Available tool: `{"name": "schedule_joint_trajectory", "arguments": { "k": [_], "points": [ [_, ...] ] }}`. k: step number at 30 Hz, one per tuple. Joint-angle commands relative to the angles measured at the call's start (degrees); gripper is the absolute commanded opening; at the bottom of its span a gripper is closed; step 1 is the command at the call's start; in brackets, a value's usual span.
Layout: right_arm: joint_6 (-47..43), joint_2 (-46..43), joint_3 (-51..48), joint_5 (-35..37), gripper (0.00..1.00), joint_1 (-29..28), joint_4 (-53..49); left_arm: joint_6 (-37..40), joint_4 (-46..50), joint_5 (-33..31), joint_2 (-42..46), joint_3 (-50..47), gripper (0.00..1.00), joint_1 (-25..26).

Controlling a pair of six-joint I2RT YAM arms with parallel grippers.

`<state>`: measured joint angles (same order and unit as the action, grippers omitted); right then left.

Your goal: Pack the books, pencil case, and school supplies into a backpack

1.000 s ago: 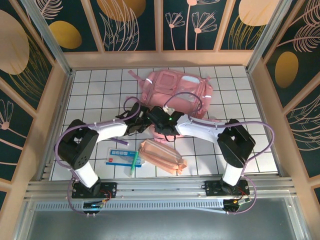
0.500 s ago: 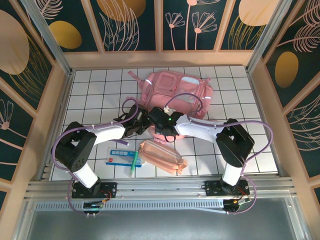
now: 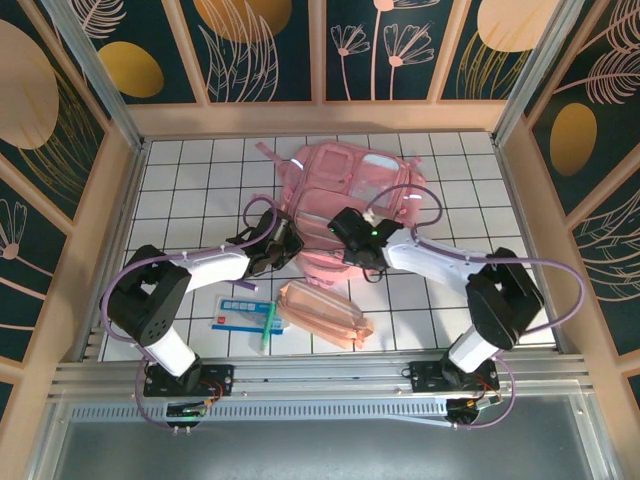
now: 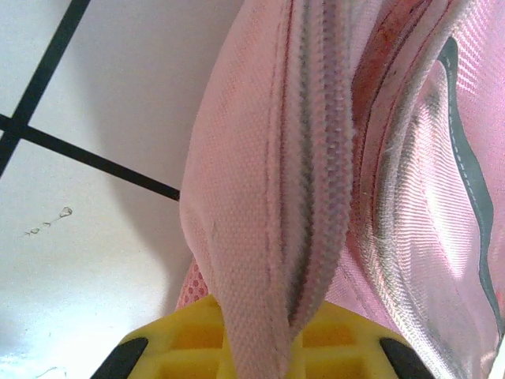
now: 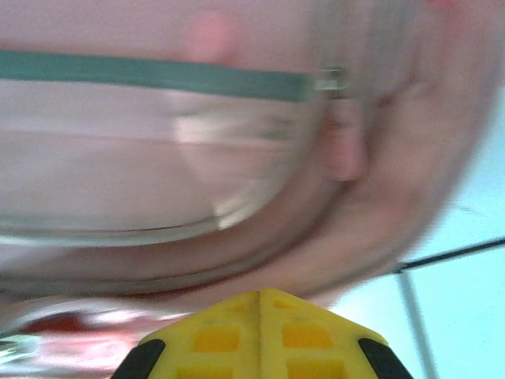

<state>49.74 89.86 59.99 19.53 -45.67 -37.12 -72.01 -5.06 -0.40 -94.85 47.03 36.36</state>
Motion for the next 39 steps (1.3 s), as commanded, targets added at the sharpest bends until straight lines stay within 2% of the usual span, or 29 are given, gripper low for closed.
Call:
{"name": "schedule_joint_trajectory", "arguments": {
  "k": [1, 3, 6, 8, 12, 15, 17, 24, 28, 35, 39],
  "points": [
    [-3.4, -4.8, -3.9, 0.7, 0.01, 2.2, -3.1, 3.2, 2.2, -1.9, 0.9, 1.9, 0.00, -0.7],
    [-7.0, -6.8, -4.7, -4.5, 0.07, 3.3, -0.8, 3.9, 2.3, -0.8, 0.3, 2.9, 0.00, -0.7],
    [-16.4, -8.3, -3.8, -19.1, 0.21, 3.9, 5.6, 4.5, 1.2, 1.9, -0.2, 3.1, 0.00, -0.7],
    [-20.9, -7.6, -1.5, -25.7, 0.28, 4.2, 6.5, 5.0, -0.3, 3.5, -0.2, 2.5, 0.00, -0.7],
    [-29.4, -4.7, -0.6, -35.5, 0.30, 8.2, 9.5, 6.0, -0.6, 4.5, -0.5, 2.4, 0.00, -0.7],
    [-31.4, -2.4, -2.0, -42.4, 0.37, 11.5, 12.1, 6.2, -1.3, 5.7, -0.5, 2.0, 0.00, -0.7],
    [-31.3, -2.7, -3.9, -43.5, 0.40, 12.3, 14.7, 6.3, -1.4, 5.9, -0.3, 1.8, 0.00, -0.7],
    [-27.9, -2.9, -7.6, -47.5, 0.40, 12.9, 20.4, 6.2, -1.9, 6.1, 0.4, 1.2, 0.00, -0.7],
    [-26.0, -4.0, -9.2, -46.2, 0.34, 12.8, 21.8, 5.9, -2.3, 6.4, 0.1, 1.1, 0.00, -0.7],
    [-24.2, -5.0, -11.6, -38.1, 0.34, 11.5, 23.9, 5.4, -3.4, 7.0, 0.1, 0.4, 0.00, -0.7],
    [-23.6, -5.3, -13.8, -37.8, 0.35, 11.5, 29.8, 5.3, -3.9, 7.1, 0.2, 0.0, 0.00, -0.7]
  ]
}}
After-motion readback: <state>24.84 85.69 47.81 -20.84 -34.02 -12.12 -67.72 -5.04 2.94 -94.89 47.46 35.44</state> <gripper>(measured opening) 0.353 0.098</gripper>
